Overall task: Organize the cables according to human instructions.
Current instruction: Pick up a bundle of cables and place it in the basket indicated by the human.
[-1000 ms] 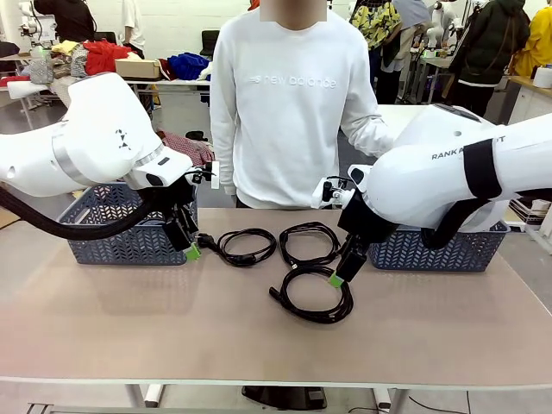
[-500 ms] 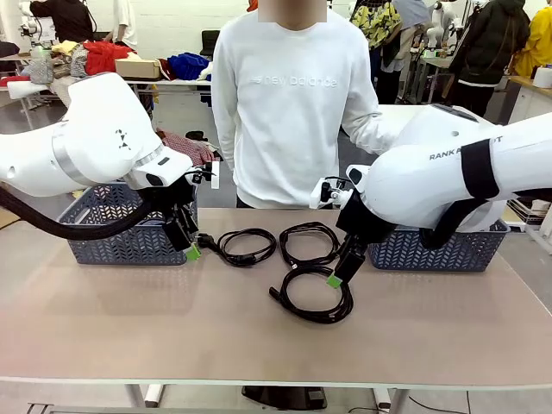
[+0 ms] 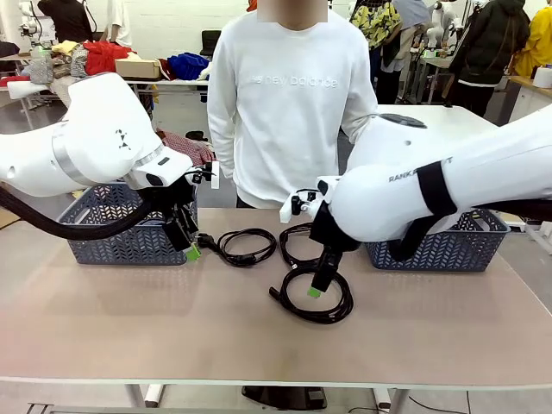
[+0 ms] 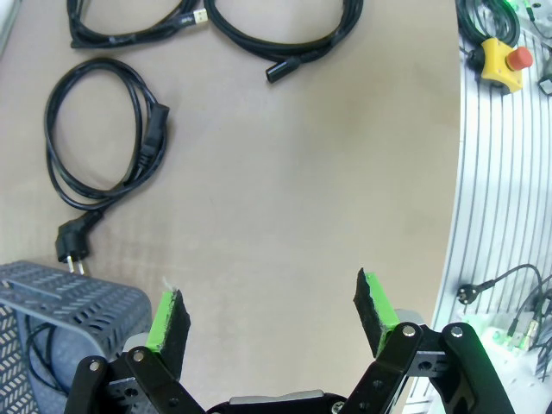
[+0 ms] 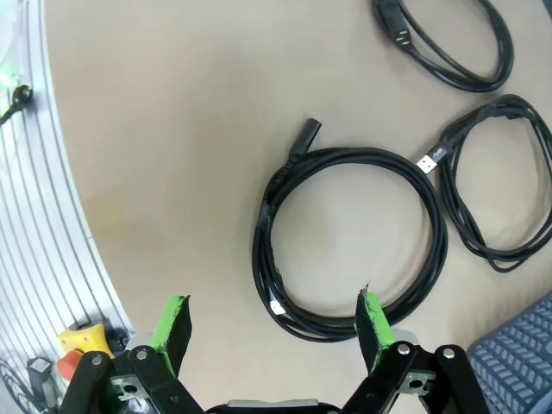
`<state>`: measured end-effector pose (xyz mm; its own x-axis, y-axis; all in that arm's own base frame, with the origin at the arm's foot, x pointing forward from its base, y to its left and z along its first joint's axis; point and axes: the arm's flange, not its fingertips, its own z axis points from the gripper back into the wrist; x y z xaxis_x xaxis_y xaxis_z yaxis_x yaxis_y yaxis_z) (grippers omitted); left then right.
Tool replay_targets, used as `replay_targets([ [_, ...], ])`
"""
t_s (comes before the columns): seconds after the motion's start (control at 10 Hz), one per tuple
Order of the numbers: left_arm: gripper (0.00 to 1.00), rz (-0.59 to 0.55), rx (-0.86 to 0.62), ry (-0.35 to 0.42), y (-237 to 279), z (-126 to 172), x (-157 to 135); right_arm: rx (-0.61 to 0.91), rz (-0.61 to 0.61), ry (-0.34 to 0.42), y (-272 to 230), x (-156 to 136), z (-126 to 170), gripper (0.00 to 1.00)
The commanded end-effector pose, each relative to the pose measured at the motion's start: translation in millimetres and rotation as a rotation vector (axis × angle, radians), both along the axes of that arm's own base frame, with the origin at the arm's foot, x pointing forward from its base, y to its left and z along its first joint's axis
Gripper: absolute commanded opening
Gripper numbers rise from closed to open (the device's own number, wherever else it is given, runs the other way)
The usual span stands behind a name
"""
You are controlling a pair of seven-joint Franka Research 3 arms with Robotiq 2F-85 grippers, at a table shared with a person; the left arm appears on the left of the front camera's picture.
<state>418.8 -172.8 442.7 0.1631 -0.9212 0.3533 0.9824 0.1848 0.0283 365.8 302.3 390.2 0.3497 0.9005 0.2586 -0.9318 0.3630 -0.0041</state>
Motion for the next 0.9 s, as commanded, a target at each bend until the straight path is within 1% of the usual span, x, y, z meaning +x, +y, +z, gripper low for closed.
replay_targets([
  [0.0,1.00,0.010,-0.002,0.002,1,0,-1,-0.042,-0.038,0.006,17,4,-4,1.00],
  [0.5,1.00,0.010,-0.002,0.002,1,0,-1,-0.097,-0.031,0.065,37,-7,-39,1.00],
  [0.8,1.00,0.010,-0.002,0.002,1,0,-1,-0.107,-0.023,0.072,43,-1,-56,1.00],
])
